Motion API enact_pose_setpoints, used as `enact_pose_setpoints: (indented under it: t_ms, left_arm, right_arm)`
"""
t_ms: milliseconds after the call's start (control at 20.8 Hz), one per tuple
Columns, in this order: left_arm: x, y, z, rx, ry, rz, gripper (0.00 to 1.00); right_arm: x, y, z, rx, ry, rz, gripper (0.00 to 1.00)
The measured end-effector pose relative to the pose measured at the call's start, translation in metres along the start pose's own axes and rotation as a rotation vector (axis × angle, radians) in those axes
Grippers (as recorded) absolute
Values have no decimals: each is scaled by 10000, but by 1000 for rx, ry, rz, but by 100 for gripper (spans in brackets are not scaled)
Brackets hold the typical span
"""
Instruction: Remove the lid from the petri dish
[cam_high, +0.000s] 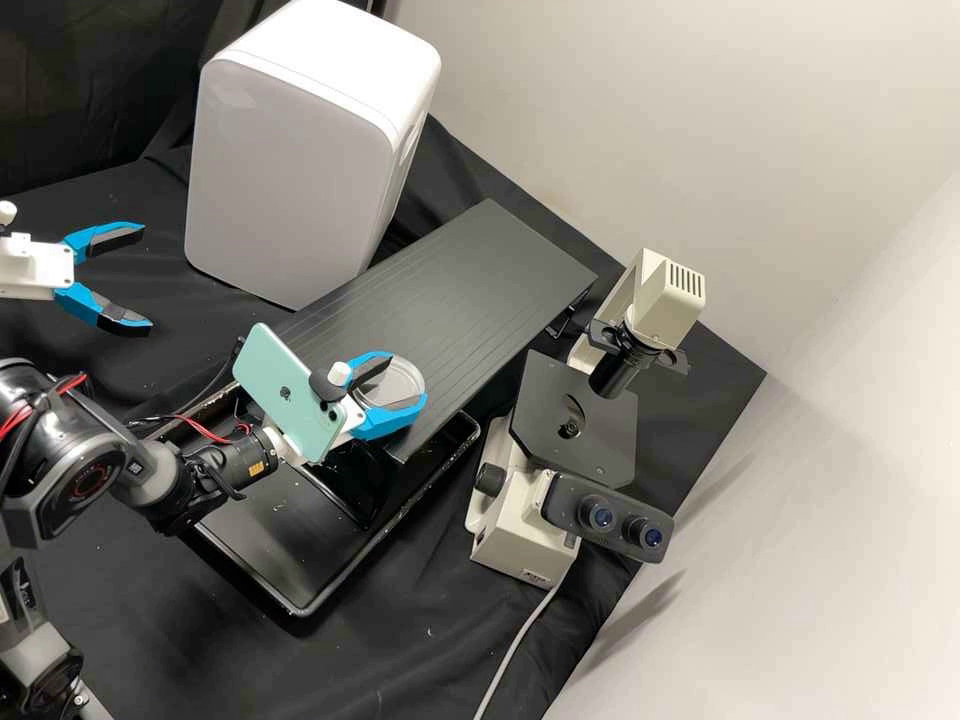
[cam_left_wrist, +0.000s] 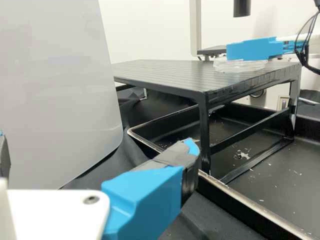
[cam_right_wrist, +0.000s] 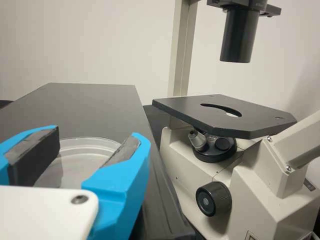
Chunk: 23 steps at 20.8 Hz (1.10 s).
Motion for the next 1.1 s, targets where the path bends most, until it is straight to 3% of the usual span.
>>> enact_pose_setpoints:
  t_ms: [384, 673, 1105]
  left_arm:
    - [0, 0, 0, 0, 0, 0, 100]
    - [0, 0, 0, 0, 0, 0, 100]
    - [0, 0, 0, 0, 0, 0, 100]
  right_arm:
    - [-1, 19, 24, 5, -27, 21, 100]
    - [-1, 21, 27, -10, -30, 23, 100]
    - [-2, 15, 20, -9, -27, 21, 100]
